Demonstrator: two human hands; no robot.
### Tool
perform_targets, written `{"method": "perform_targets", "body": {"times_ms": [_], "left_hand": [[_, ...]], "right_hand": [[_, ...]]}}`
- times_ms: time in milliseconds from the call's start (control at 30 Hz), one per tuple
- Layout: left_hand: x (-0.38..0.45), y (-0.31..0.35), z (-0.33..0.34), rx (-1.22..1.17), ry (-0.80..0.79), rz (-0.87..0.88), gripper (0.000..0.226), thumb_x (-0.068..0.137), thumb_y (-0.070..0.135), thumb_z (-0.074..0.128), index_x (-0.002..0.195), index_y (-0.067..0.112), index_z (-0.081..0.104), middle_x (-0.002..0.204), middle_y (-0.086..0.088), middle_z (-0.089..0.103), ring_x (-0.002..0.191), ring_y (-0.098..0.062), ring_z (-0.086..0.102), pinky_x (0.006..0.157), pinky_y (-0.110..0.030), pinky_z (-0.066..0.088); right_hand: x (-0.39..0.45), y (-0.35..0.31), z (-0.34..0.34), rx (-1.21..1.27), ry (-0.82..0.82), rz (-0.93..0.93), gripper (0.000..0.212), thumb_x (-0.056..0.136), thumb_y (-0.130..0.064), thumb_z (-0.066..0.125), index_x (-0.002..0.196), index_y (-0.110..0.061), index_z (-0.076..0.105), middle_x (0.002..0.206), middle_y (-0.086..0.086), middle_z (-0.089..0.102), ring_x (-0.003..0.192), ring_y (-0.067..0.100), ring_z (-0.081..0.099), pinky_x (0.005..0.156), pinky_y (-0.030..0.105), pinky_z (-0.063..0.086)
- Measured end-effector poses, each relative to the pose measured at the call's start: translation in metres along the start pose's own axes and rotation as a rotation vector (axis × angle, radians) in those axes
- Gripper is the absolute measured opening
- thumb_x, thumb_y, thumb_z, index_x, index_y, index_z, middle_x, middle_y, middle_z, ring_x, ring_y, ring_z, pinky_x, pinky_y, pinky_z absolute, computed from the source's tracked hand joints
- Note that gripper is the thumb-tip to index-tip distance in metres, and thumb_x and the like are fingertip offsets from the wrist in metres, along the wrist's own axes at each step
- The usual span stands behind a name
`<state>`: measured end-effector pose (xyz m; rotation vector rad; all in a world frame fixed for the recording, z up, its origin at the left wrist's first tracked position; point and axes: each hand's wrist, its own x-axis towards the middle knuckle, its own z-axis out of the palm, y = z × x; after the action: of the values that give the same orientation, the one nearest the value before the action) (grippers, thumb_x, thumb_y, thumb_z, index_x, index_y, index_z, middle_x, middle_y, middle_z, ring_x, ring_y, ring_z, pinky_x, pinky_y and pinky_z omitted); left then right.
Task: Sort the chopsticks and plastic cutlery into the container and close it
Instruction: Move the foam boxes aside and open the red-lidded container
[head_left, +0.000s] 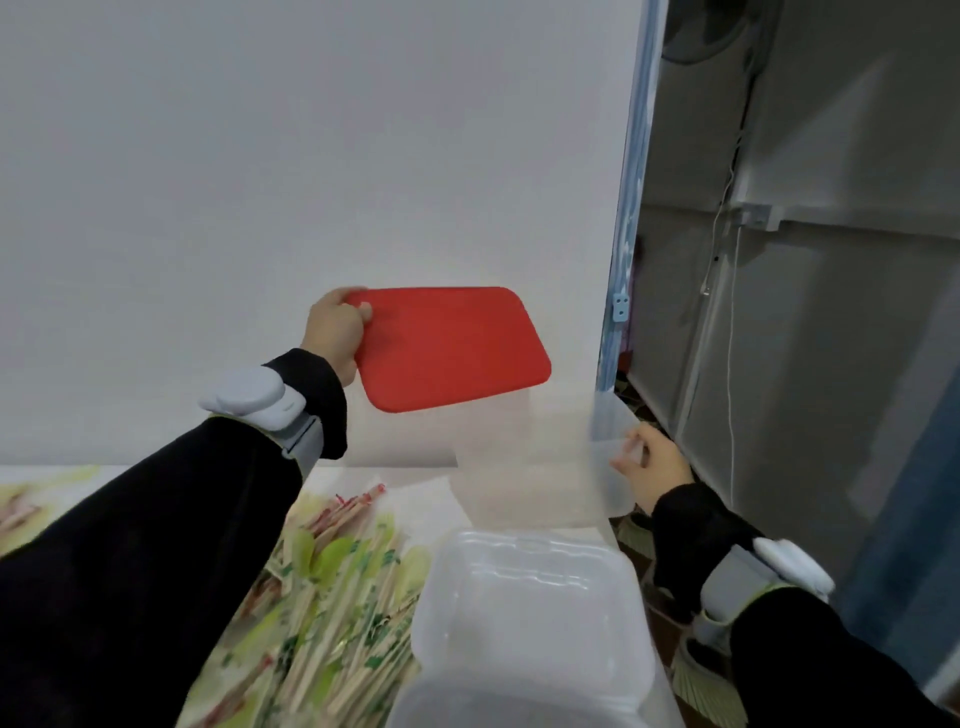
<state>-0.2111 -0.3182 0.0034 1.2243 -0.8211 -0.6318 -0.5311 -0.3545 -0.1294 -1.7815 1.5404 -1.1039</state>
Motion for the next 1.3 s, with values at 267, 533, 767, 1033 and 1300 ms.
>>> {"method": "perform_targets", "body": {"times_ms": [267, 533, 767, 1033, 1300], "left_hand": [[-0.002, 0.009, -0.040, 0.331, -0.223, 0.031, 0.038, 0.080, -0.019, 0.055, 0.079, 0.018, 0.065, 0.050, 0.010, 0.065, 0.046, -0.002, 0.060, 0.050, -0.015, 0.051], [-0.029, -0.084, -0.040, 0.389, -0.294, -0.071, 0.060, 0.070, -0.032, 0.047, 0.040, 0.017, 0.062, 0.084, -0.001, 0.068, 0.093, -0.007, 0.056, 0.090, -0.025, 0.033], [-0.054, -0.134, -0.014, 0.591, -0.455, -0.169, 0.037, 0.069, -0.025, 0.058, 0.066, 0.012, 0.063, 0.137, -0.027, 0.046, 0.142, -0.014, 0.028, 0.099, -0.021, 0.028], [-0.060, -0.126, 0.012, 0.427, -0.229, -0.298, 0.040, 0.081, -0.011, 0.042, 0.109, 0.004, 0.068, 0.133, -0.015, 0.054, 0.120, -0.023, 0.049, 0.082, -0.015, 0.036], [-0.060, -0.107, 0.024, 0.069, -0.256, -0.554, 0.047, 0.083, 0.051, 0.050, 0.119, 0.021, 0.053, 0.106, -0.011, 0.056, 0.089, -0.032, 0.058, 0.082, -0.043, 0.048]], "right_hand": [[-0.005, 0.009, -0.027, -0.036, 0.123, 0.075, 0.013, 0.087, -0.009, 0.061, 0.087, -0.008, 0.048, 0.093, 0.011, 0.050, 0.081, 0.025, 0.046, 0.070, 0.027, 0.036], [-0.015, 0.020, -0.064, 0.129, 0.286, 0.010, 0.018, 0.086, -0.011, 0.063, 0.083, -0.016, 0.046, 0.098, 0.006, 0.045, 0.087, 0.020, 0.043, 0.081, 0.031, 0.039], [-0.013, -0.007, -0.050, 0.243, 0.262, -0.056, 0.027, 0.086, -0.010, 0.064, 0.075, -0.025, 0.044, 0.094, 0.006, 0.046, 0.080, 0.022, 0.046, 0.078, 0.034, 0.044], [-0.011, -0.011, -0.018, 0.259, 0.145, -0.056, 0.038, 0.082, -0.009, 0.067, 0.067, -0.034, 0.043, 0.104, 0.005, 0.052, 0.096, 0.025, 0.052, 0.087, 0.044, 0.047], [0.003, -0.012, 0.010, 0.244, -0.031, -0.066, 0.038, 0.082, 0.006, 0.060, 0.069, -0.024, 0.040, 0.098, 0.010, 0.055, 0.094, 0.020, 0.050, 0.090, 0.038, 0.045]]}}
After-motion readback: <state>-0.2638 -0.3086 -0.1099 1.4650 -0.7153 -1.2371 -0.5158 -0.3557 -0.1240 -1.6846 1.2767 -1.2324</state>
